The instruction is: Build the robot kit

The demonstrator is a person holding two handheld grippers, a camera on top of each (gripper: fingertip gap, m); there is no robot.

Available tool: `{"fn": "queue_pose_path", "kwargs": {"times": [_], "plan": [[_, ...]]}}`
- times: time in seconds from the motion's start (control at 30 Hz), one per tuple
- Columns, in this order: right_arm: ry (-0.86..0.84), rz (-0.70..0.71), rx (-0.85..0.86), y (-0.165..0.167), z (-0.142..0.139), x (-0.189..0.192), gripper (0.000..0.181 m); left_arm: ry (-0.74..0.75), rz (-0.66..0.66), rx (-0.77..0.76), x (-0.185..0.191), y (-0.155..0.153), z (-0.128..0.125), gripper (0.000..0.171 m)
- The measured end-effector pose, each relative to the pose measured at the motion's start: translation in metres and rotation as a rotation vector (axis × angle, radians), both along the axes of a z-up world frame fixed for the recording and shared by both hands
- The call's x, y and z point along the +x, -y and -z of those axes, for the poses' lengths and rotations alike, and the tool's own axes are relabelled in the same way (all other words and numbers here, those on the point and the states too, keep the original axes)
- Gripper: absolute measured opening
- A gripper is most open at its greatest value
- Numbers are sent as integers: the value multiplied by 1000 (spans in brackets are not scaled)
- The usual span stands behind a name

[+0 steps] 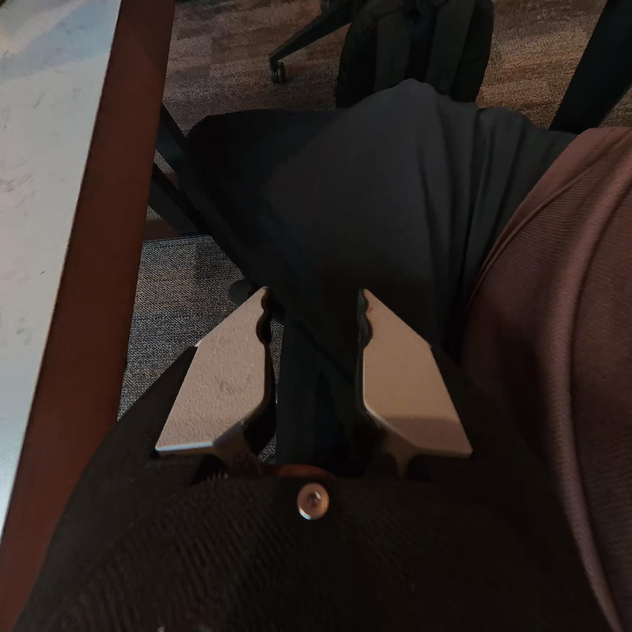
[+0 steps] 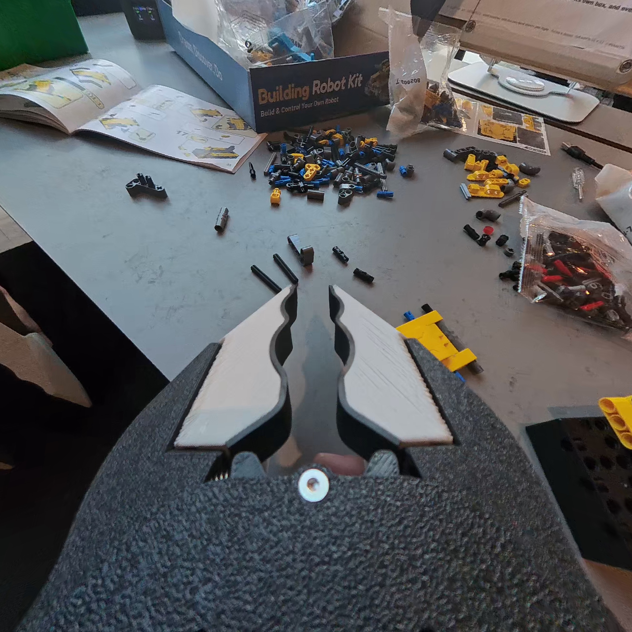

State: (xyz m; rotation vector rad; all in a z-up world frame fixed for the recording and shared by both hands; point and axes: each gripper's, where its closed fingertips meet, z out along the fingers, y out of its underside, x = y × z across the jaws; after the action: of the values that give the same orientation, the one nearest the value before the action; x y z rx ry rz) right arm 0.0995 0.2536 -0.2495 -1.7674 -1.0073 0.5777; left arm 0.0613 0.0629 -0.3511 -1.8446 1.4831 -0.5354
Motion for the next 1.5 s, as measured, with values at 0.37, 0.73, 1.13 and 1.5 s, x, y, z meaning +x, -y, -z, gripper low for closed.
{"fn": "queue_pose_path", "kwargs": {"times": [0.37,0.73,1.13,1.5], "plan": [[32,-56,-15,6,5,-4,12,21,-66,6,-7,-9,-9,40],[83,-276,-104,32,11,-35,11,10,-70,-38,-5,-8,0,39],[324,-326,-132,11,19,-39,13,-4,-45,-41,-2,-6,6,39],[325,-328,-168,18,32,-44,3,29,-23,-50,1,-1,-1,40]]}}
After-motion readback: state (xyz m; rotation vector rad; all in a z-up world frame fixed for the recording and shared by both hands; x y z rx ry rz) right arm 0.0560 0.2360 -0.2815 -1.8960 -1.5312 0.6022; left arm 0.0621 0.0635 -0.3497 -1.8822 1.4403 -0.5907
